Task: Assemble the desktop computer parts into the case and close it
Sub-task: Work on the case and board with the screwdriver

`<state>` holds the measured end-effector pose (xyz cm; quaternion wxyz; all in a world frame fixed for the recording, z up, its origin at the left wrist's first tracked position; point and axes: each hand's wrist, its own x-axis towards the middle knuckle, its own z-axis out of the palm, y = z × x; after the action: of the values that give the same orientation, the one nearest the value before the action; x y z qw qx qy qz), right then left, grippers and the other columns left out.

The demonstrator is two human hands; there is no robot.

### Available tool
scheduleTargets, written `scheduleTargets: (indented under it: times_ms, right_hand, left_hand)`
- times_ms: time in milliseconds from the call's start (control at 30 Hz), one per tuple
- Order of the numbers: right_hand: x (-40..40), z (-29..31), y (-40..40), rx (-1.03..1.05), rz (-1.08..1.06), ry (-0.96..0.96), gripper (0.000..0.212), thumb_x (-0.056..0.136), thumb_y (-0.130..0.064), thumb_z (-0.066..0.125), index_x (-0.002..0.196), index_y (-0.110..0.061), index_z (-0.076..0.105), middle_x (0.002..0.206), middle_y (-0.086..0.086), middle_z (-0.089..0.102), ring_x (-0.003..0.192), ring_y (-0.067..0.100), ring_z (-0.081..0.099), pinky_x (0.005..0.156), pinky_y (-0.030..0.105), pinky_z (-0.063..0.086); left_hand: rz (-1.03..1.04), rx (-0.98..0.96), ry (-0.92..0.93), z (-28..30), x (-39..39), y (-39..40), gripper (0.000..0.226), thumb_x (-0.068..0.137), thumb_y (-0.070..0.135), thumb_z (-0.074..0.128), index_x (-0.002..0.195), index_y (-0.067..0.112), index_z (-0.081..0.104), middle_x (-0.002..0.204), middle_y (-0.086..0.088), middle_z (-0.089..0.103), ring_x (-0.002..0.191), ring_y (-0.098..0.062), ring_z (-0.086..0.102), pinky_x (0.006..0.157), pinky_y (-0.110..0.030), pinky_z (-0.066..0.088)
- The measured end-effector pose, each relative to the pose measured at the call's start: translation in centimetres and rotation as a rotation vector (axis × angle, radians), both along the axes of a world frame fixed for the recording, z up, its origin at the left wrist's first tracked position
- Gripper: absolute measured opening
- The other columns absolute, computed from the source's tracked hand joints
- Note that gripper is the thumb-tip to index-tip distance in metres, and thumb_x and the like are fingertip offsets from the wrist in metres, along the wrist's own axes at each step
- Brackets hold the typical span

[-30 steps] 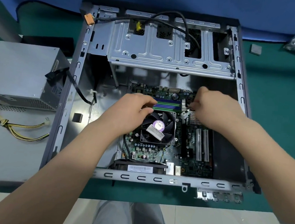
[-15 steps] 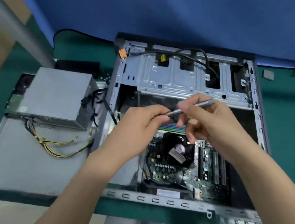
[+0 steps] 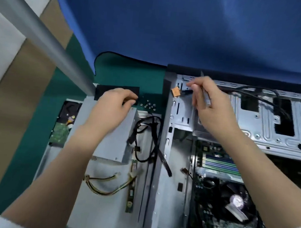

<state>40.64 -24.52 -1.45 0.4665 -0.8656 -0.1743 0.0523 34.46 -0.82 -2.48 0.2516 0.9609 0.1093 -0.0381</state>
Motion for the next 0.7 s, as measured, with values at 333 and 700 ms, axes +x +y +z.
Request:
scheduleTargets:
  times_ms: [333,700]
  right_hand:
    - [0.3,-1.0,0.2,-0.204,0.027,-0.224,0.021,0.099,-0.032,0.040,0.106,-0.026,0.059,0.100,-0.012,0.064,0.088,0.008,0.058,0.070,0.029,0.048]
    - [0.2,-0.9,0.3,-0.220,0.018,-0.239,0.017,0.099,-0.025,0.046,0.105,-0.023,0.062,0.099,-0.013,0.064,0.087,0.004,0.055,0.067,0.029,0.049]
  left_hand:
    - [-0.213,0.071,0.303,-4.9,7.9,0.4,0.020,0.084,0.016,0.070,0.104,0.015,0.071,0.104,-0.006,0.070,0.096,-0.022,0.063,0.081,-0.026,0.048]
    - [-0.292,0.128,0.394,-6.5,9.4,-0.2,0.028,0.088,0.003,0.054,0.105,0.017,0.071,0.111,-0.006,0.067,0.099,-0.025,0.063,0.087,-0.033,0.052]
